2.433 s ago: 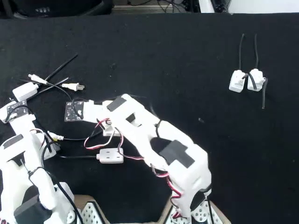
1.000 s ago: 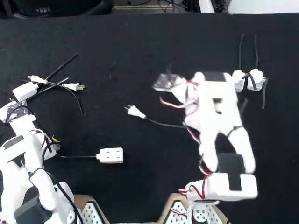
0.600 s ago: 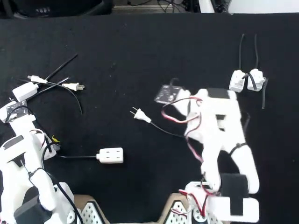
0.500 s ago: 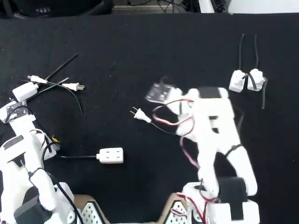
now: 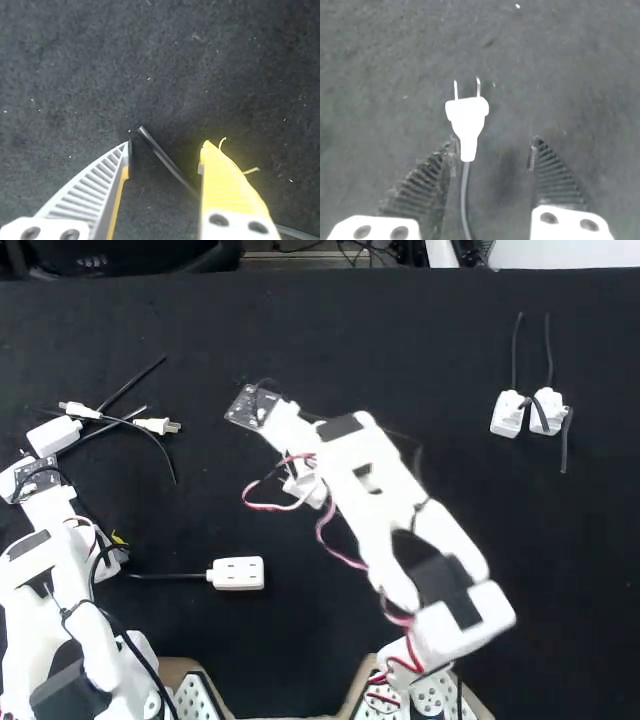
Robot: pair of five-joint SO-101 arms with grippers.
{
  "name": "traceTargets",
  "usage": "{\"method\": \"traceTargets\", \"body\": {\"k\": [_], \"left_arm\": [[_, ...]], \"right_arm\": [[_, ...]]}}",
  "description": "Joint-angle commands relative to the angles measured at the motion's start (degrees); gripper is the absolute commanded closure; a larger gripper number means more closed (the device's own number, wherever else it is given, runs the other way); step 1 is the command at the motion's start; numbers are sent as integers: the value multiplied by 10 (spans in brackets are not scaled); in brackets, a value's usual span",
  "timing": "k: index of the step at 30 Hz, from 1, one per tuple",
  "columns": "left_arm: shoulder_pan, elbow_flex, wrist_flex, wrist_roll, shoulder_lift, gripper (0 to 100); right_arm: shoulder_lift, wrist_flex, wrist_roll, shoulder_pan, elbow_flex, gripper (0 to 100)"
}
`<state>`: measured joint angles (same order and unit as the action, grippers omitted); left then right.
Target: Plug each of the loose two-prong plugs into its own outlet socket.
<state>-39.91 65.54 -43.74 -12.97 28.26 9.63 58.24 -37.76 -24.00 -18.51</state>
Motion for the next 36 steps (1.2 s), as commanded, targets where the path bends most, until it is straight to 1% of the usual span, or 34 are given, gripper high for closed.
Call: {"method": "traceTargets", "body": {"k": [1, 5, 12, 17, 21, 24, 27, 31, 36], "left_arm": [[0, -1, 13, 5, 6, 776], [-1, -1, 13, 5, 6, 776], [-1, -1, 14, 5, 6, 776], [0, -1, 14, 5, 6, 776], [0, -1, 15, 5, 6, 776], [0, -1, 15, 5, 6, 776], [0, -1, 15, 5, 6, 776], [0, -1, 15, 5, 6, 776], [0, -1, 15, 5, 6, 776]], "right_arm": [[52, 0, -9, -6, 78, 776], [111, 51, -9, -9, 136, 776], [166, 68, -10, -7, 178, 776], [112, 119, -8, -6, 186, 775], [58, 139, -4, -10, 161, 773], [51, 113, -4, -15, 119, 773], [65, 60, -4, -19, 73, 773], [84, 0, -4, -16, 58, 776], [105, -14, -9, -18, 58, 776]]}}
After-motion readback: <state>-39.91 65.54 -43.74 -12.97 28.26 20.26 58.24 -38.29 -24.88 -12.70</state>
